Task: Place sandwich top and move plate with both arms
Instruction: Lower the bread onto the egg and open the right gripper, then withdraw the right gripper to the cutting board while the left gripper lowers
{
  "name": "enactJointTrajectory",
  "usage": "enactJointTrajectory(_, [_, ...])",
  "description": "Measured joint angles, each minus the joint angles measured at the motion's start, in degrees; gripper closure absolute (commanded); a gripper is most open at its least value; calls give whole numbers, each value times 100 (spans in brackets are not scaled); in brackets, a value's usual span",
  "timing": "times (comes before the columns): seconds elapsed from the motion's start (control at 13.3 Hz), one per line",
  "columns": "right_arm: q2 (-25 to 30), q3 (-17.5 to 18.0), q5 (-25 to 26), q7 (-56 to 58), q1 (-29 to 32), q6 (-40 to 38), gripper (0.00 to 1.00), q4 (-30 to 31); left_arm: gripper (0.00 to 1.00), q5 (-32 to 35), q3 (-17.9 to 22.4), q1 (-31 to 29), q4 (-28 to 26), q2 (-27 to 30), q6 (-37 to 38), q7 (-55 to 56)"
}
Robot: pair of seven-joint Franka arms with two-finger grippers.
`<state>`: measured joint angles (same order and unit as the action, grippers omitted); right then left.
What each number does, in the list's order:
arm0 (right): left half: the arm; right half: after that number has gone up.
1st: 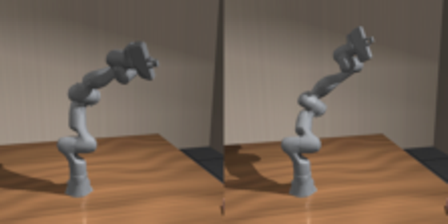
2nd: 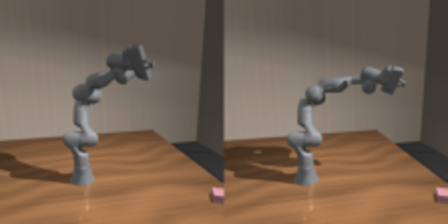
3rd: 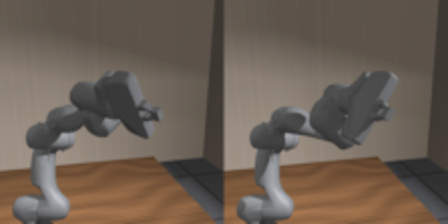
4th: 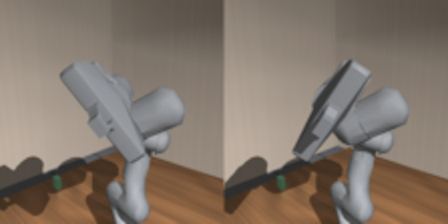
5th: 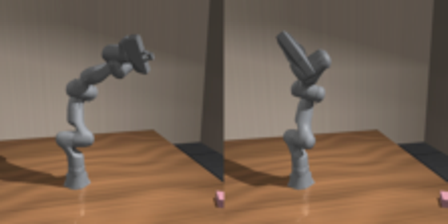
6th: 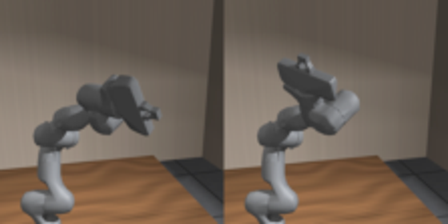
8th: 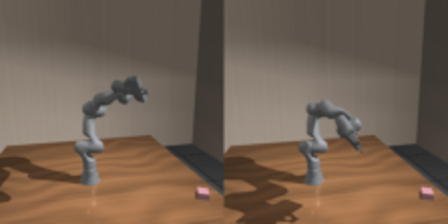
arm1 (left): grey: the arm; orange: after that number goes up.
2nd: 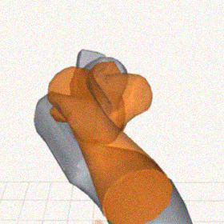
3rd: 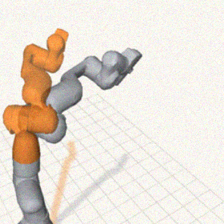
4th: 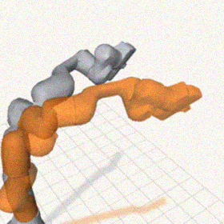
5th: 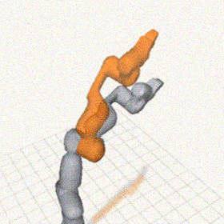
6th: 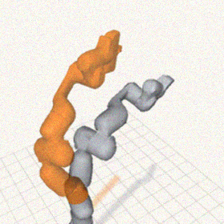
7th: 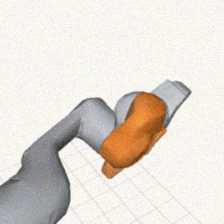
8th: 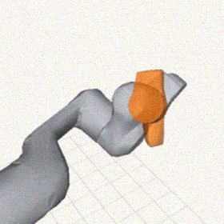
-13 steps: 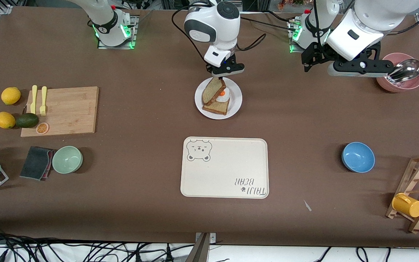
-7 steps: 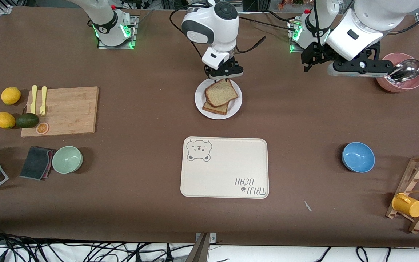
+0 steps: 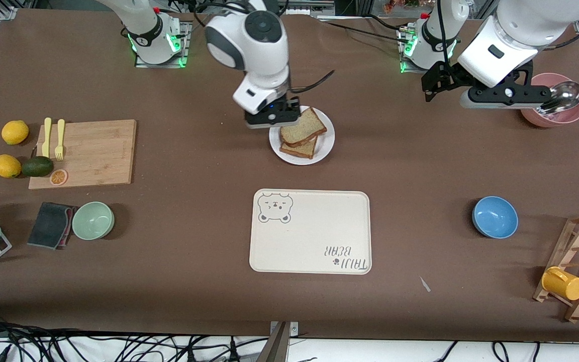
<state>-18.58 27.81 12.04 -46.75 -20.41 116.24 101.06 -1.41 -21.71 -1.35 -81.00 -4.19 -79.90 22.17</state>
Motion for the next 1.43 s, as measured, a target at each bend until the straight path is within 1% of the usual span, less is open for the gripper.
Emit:
enactJointTrajectory(0.23, [545, -33, -685, 365, 689, -496, 0, 282, 0, 2, 37, -145, -7, -65, -42, 0])
enactJointTrajectory(0.3, [749, -95, -817, 426, 851, -622, 0, 409, 0, 2, 55, -232, -10, -139, -102, -1])
enactJointTrajectory(0.38, [944, -243, -889, 457, 943, -741, 0, 508, 0, 2, 62, -320, -10, -219, -150, -6])
enactJointTrajectory(0.53, [1256, -715, -982, 732, 992, -867, 0, 604, 0, 2, 67, -417, -13, -310, -170, -6])
enactJointTrajectory(0.6, [1378, -988, -1009, 1072, 1001, -938, 0, 623, 0, 5, 64, -472, -52, -331, -201, -3])
enactJointTrajectory(0.83, [1619, -1846, -1060, 2260, 1041, -995, 0, 634, 0, 6, 68, -701, -574, -332, -667, -5])
enactJointTrajectory(0.98, [1714, -2270, -1145, 2816, 1125, -1008, 0, 633, 0, 47, 56, -712, -885, -331, -781, -5])
enactJointTrajectory(1.13, [1779, -2473, -1162, 3229, 1294, -1168, 0, 619, 0, 181, 23, -619, -1024, -326, -803, -5])
enactJointTrajectory(1.43, [1826, -2555, -1171, 4057, 1783, -1400, 0, 522, 0, 198, -24, -133, -1035, -287, -803, 0])
